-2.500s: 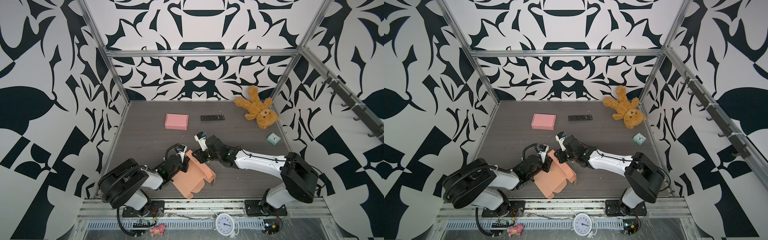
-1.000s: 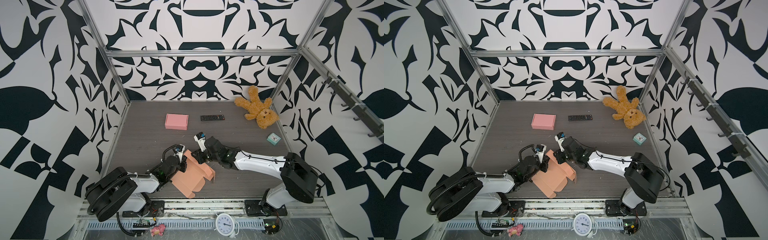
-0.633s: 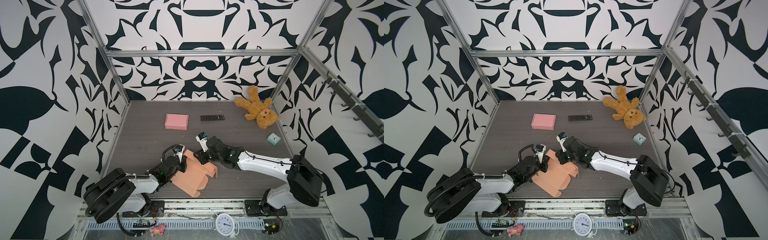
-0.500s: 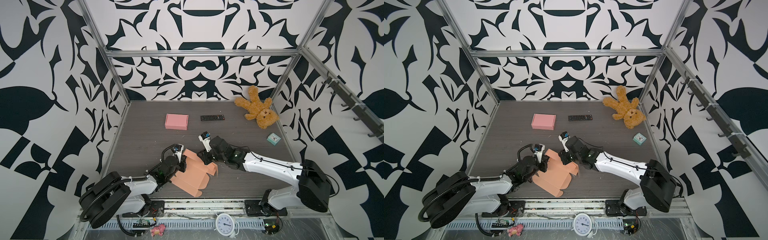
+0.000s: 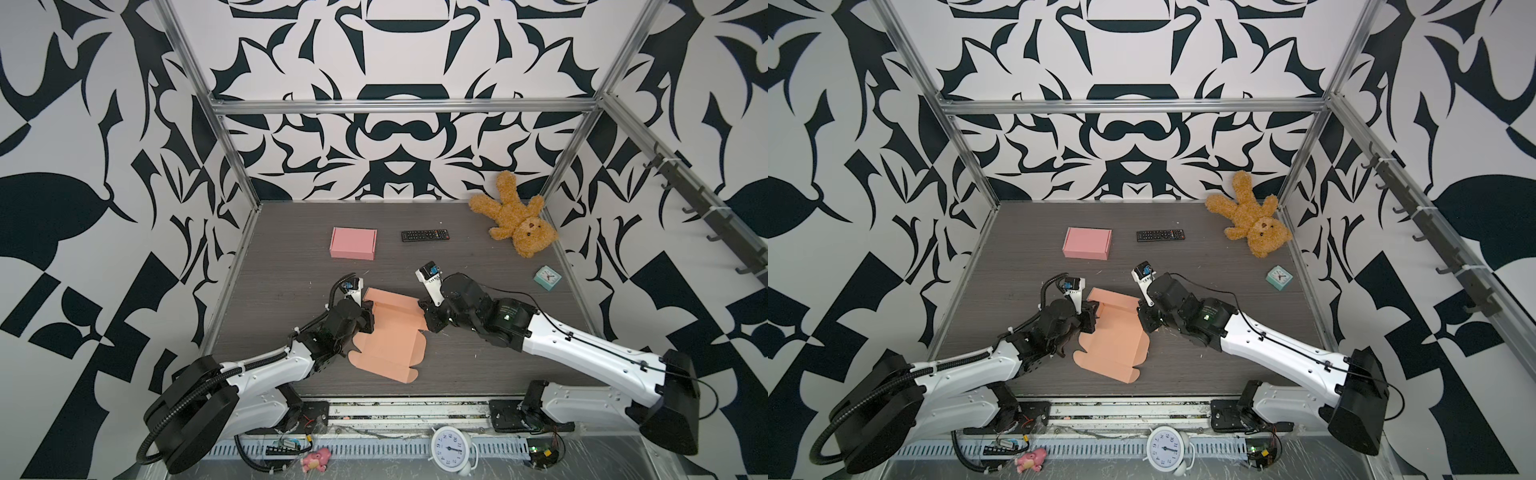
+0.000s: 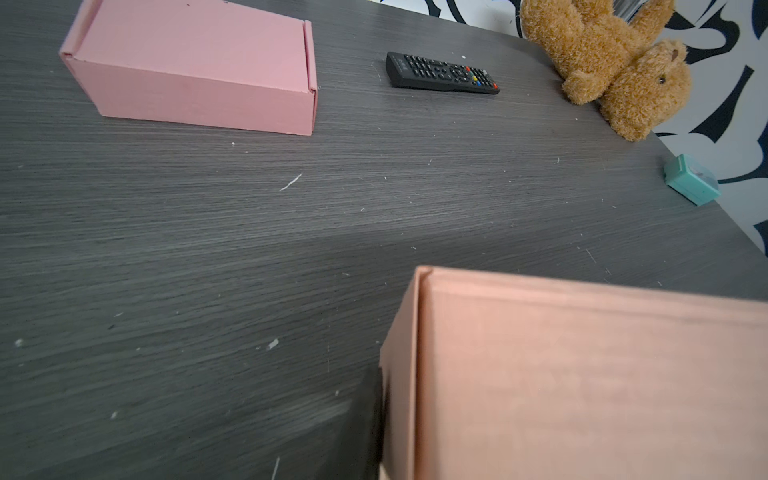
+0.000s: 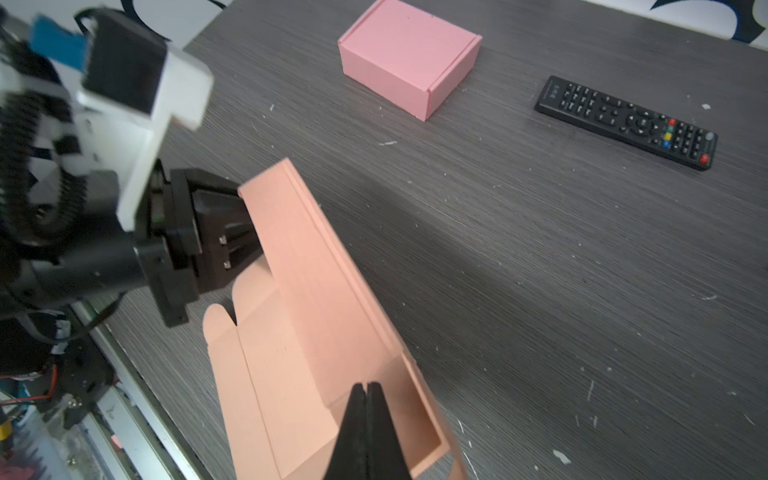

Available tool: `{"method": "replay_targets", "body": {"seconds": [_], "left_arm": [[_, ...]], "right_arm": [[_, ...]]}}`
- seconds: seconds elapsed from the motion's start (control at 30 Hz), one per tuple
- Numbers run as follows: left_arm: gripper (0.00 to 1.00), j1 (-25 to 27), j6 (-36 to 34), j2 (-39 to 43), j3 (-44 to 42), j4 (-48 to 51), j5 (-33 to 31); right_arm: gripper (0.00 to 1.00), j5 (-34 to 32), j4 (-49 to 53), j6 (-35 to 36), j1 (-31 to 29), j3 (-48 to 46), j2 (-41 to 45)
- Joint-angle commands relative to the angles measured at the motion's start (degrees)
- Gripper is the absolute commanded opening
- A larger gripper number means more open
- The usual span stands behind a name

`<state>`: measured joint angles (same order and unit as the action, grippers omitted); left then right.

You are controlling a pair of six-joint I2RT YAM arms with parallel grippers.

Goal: Fold the paper box

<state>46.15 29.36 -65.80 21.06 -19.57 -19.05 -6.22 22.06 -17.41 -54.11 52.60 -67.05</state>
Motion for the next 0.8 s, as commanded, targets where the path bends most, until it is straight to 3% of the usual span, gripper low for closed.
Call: {"method": "replay_targets", "body": {"seconds": [0.0,0.3,0.77], "left_arm": [[0.17,0.17,2.92,-0.14,2.29,5.36,-1.87],[0.16,0.17,3.77,-1.9,3.37,4.93,-1.76],[0.16,0.17,4.89,0.73,3.56,5.84,-0.13]], "right_arm": [[0.0,-2.77,2.12,2.18,-0.23,2.45,-0.06],[0.0,-9.43,4.63,5.1,-0.43,5.0,-5.27],[0.0,-3.03,-1.59,5.76,-0.46,6.15,-7.09]]}}
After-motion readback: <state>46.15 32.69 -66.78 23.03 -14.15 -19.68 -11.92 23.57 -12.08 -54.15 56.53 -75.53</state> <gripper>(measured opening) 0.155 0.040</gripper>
